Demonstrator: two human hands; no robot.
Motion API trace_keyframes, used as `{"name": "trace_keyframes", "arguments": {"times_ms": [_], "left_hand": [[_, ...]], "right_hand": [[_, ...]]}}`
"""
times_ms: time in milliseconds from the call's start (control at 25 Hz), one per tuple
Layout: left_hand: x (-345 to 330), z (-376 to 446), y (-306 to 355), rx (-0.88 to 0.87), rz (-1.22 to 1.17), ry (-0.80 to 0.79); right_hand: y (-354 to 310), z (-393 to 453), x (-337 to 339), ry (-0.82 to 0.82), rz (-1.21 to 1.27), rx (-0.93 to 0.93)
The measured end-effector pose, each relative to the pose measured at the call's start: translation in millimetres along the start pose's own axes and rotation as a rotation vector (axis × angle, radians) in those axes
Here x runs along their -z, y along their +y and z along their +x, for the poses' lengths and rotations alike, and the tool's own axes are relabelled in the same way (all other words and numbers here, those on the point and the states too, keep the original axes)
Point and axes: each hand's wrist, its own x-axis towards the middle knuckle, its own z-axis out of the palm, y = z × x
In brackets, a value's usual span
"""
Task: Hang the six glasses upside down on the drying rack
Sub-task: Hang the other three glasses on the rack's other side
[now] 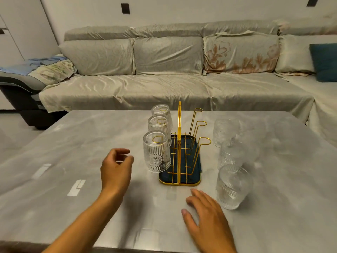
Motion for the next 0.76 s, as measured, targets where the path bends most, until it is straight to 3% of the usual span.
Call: {"name": "trace_keyframes", "arguments": {"times_ms": [80,160,280,400,520,640,760], "left_hand": [[5.3,-33.5,-27.8,-0.029,0.192,-0.241],[3.8,-54.1,-46.8,-0.152,0.473,-0.457],[-10.8,-68.4,-64.6,-0.35,0.765,-0.591],[-29.2,-71.3,-69.8,-0.409,0.866,-0.632],[-35.0,-75.5,-77.1,-0.428,0.95,-0.616],[-33.1,-76.4,-82.0,-0.46,0.972,-0.6],[-33.7,-75.5,-83.4,-0.468,0.978,-0.59]], "right_hand": [[-5.1,-21.4,8.1,0.263,0.292,-0.114],[0.8,-37.6,12.4,0.512,0.54,-0.347],[26.0,-43.2,23.7,0.746,0.724,-0.59],[43.3,-30.9,38.4,0.542,0.762,-0.512],[50.2,-16.4,49.8,0.373,0.637,-0.426],[52.8,-14.2,65.0,0.356,0.639,-0.356],[45.6,-6.6,102.0,0.435,0.696,-0.169]]}}
